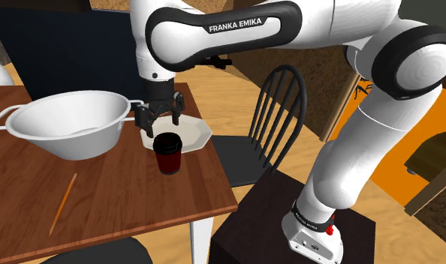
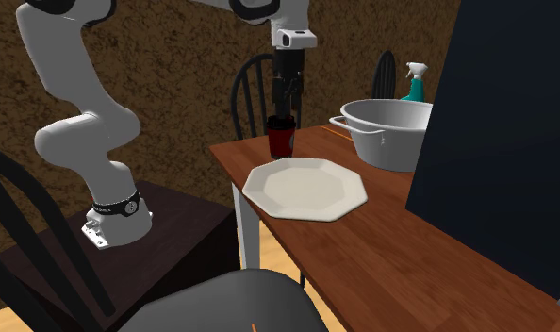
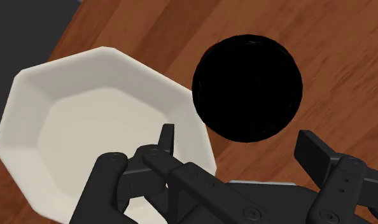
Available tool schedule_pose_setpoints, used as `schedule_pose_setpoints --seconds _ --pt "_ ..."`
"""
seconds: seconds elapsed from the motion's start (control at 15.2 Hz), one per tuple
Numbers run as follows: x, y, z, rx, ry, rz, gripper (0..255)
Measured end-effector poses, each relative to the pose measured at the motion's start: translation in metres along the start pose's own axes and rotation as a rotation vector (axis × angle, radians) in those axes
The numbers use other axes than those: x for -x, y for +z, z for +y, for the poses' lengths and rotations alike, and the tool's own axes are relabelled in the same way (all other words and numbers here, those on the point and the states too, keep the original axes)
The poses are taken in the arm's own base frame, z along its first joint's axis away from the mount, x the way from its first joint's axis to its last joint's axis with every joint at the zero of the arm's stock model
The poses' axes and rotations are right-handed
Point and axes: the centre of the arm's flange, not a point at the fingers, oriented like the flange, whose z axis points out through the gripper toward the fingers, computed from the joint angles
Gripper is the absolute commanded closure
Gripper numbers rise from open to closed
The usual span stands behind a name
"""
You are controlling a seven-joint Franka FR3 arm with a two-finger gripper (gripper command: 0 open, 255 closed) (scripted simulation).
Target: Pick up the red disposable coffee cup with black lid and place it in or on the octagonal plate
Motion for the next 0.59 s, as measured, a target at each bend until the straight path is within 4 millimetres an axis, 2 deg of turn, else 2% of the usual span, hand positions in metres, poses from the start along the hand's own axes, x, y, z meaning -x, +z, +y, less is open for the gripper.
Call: schedule_pose_setpoints --seconds 0.2,0.59 --pt "-0.004 0.013 -0.010 -0.002 -0.004 -0.004 0" --pt "-0.005 0.040 -0.010 -0.002 -0.004 -0.005 0"
